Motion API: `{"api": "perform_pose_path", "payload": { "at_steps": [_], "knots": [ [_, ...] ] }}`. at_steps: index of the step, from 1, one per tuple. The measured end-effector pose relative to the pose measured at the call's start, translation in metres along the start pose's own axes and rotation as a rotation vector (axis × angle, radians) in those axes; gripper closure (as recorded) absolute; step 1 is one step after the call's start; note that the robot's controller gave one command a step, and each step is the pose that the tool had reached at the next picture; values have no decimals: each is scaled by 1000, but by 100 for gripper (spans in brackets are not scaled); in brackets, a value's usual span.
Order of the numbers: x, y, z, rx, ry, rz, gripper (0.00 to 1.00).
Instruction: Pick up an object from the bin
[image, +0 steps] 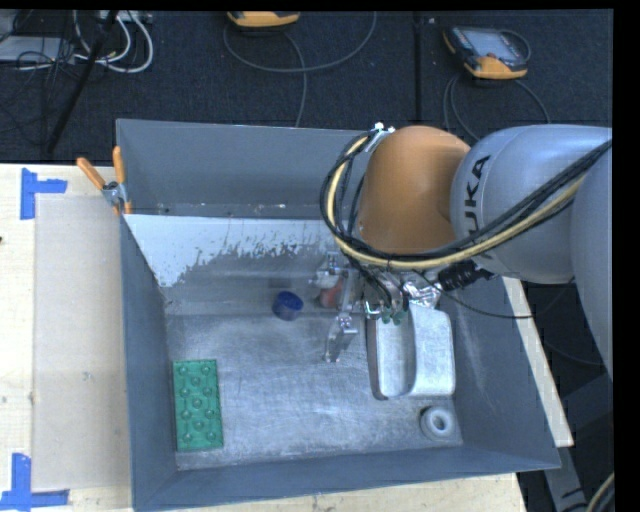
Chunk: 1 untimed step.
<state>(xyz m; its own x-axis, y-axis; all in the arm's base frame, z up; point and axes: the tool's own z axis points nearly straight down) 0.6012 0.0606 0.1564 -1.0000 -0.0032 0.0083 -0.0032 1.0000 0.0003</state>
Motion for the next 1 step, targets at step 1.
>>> {"api": "perform_pose_path", "payload": {
  "at_steps": [1],
  "knots": [
    [-6, 51, 57, 0, -11, 138, 0]
  ]
}}
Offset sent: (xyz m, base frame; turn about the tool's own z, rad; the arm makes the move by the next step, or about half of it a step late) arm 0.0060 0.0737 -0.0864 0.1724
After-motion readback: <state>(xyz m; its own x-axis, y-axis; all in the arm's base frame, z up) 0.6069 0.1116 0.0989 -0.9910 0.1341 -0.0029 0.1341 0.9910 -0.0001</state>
